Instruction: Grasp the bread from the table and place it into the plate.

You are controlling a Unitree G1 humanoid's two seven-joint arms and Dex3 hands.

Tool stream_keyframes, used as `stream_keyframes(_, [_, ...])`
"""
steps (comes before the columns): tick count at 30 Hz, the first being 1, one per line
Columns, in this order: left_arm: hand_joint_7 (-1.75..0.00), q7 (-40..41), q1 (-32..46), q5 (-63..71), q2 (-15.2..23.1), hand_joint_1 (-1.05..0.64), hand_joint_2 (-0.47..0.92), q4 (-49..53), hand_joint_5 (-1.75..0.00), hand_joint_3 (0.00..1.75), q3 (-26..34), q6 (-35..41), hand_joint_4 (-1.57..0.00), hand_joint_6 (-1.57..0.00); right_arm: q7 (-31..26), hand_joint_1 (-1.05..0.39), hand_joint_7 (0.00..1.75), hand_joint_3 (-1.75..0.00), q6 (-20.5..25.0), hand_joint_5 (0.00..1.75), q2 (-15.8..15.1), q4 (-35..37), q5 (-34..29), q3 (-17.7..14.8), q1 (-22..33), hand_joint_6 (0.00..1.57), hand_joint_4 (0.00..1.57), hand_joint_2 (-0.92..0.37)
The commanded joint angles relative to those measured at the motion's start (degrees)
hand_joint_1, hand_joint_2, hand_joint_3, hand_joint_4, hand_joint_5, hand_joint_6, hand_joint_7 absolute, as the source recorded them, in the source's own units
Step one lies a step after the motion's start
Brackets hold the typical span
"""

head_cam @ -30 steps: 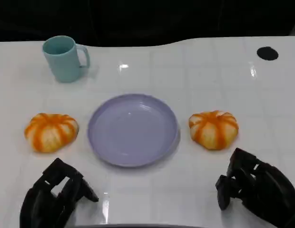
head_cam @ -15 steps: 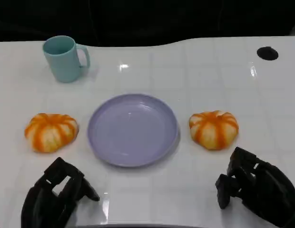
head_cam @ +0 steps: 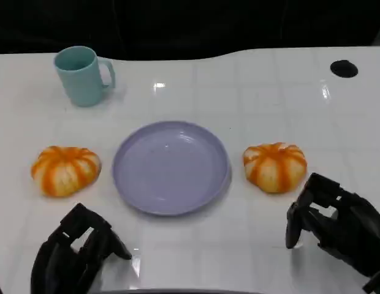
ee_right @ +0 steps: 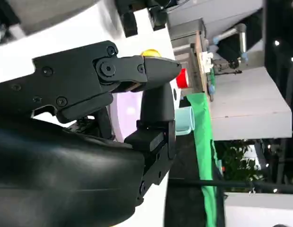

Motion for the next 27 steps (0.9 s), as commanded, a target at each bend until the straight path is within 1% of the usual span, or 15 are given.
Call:
stream_keyframes(1, [-1.51,0.26,0.25,-0.28,0.47,-0.55,0.92,-0.84,-1.75,0.24,-0.03,0.32,-0.61,-0.5,-0.42,-0.47,0.84,-0.26,-6.46,1.35,-2.44,0.05,-2.11,-0.14,-1.13,0.52,0.46,-0.92])
stream_keyframes(2, [-1.51,0.29,0.31,-0.14,0.47,-0.54,0.92,-0.93,-1.75,0.24,-0.09,0.22,-0.61,-0.5,-0.84,-0.47,0.75,-0.26,-8.95,1.28,-2.96,0.36,-3.36,-0.02,-1.32,0.51,0.46,-0.92])
stream_keyframes(3, [-1.51,0.33,0.35,-0.04,0.48,-0.54,0.92,-1.0,-1.75,0.25,-0.14,0.16,-0.61,-0.5,-1.19,-0.49,0.6,-0.26,-10.73,1.14,-3.32,0.69,-4.25,0.09,-1.45,0.49,0.46,-0.92])
stream_keyframes(4, [-1.51,0.54,0.43,0.2,0.49,-0.55,0.92,-1.13,-1.75,0.25,-0.24,0.1,-0.61,-0.5,-2.17,-0.49,0.54,-0.26,-13.17,1.08,-3.97,0.79,-5.92,0.18,-1.66,0.49,0.47,-0.92])
stream_keyframes(6, [-1.5,0.64,0.49,0.22,0.51,-0.55,0.92,-1.27,-1.75,0.25,-0.34,0.28,-0.61,-0.51,-3.76,-0.47,0.29,-0.24,-15.86,0.83,-4.88,0.75,-7.89,0.25,-1.96,0.49,0.52,-0.92])
stream_keyframes(7, [-1.5,0.68,0.52,0.18,0.54,-0.55,0.92,-1.37,-1.75,0.25,-0.41,0.5,-0.61,-0.51,-5.31,-0.47,0.25,-0.23,-17.01,0.78,-5.34,0.45,-9.28,0.15,-2.07,0.5,0.53,-0.92])
stream_keyframes(8, [-1.49,0.66,0.51,0.1,0.56,-0.54,0.92,-1.38,-1.75,0.25,-0.45,0.65,-0.61,-0.51,-6.75,-0.46,0.18,-0.2,-17.89,0.67,-5.72,0.24,-10.49,0.09,-2.17,0.5,0.54,-0.92])
stream_keyframes(9, [-1.49,0.66,0.46,0.09,0.6,-0.54,0.92,-1.3,-1.75,0.25,-0.47,0.63,-0.61,-0.52,-8.55,-0.45,0.1,-0.17,-19.48,0.52,-6.34,0.23,-12.36,0.0,-2.5,0.51,0.56,-0.92])
stream_keyframes(11, [-1.48,0.66,0.43,0.09,0.62,-0.54,0.92,-1.23,-1.75,0.25,-0.49,0.53,-0.62,-0.52,-11.56,-0.46,0.04,-0.13,-21.78,0.33,-7.57,0.44,-15.61,0.14,-3.09,0.5,0.56,-0.92])
stream_keyframes(12, [-1.48,0.65,0.43,0.07,0.62,-0.54,0.92,-1.23,-1.75,0.25,-0.5,0.51,-0.62,-0.52,-12.58,-0.47,0.02,-0.13,-22.4,0.29,-7.98,0.58,-16.58,0.36,-3.24,0.49,0.56,-0.92])
stream_keyframes(13, [-1.47,0.66,0.46,0.07,0.61,-0.54,0.92,-1.35,-1.75,0.25,-0.52,0.55,-0.62,-0.53,-14.29,-0.47,0.02,-0.13,-23.51,0.28,-9.0,0.51,-19.06,0.51,-3.6,0.49,0.56,-0.92])
stream_keyframes(15, [-1.48,1.14,0.43,0.31,0.56,-0.56,0.92,-1.43,-1.75,0.25,-0.57,0.45,-0.63,-0.54,-17.94,-0.47,0.0,-0.13,-26.0,0.2,-11.57,0.34,-24.85,0.83,-4.59,0.42,0.48,-0.92])
stream_keyframes(19, [-1.48,1.39,0.58,0.33,0.51,-0.55,0.92,-1.56,-1.75,0.25,-0.66,0.21,-0.63,-0.54,-24.08,-0.49,0.0,-0.08,-25.44,0.1,-15.0,-1.91,-32.82,1.74,-5.27,0.35,0.4,-0.92])
stream_keyframes(24, [-1.48,1.05,0.41,0.0,0.61,-0.55,0.92,-1.17,-1.75,0.26,-0.49,0.3,-0.62,-0.53,-28.15,-0.49,0.0,-0.04,-26.46,0.02,-18.53,-1.91,-37.58,3.88,-6.67,0.25,0.31,-0.92])
stream_keyframes(27, [-1.48,1.05,0.34,0.07,0.63,-0.55,0.92,-1.01,-1.75,0.26,-0.49,0.2,-0.62,-0.53,-32.73,-0.49,0.0,-0.02,-27.31,0.0,-20.36,-1.63,-43.07,5.26,-7.72,0.24,0.27,-0.9])
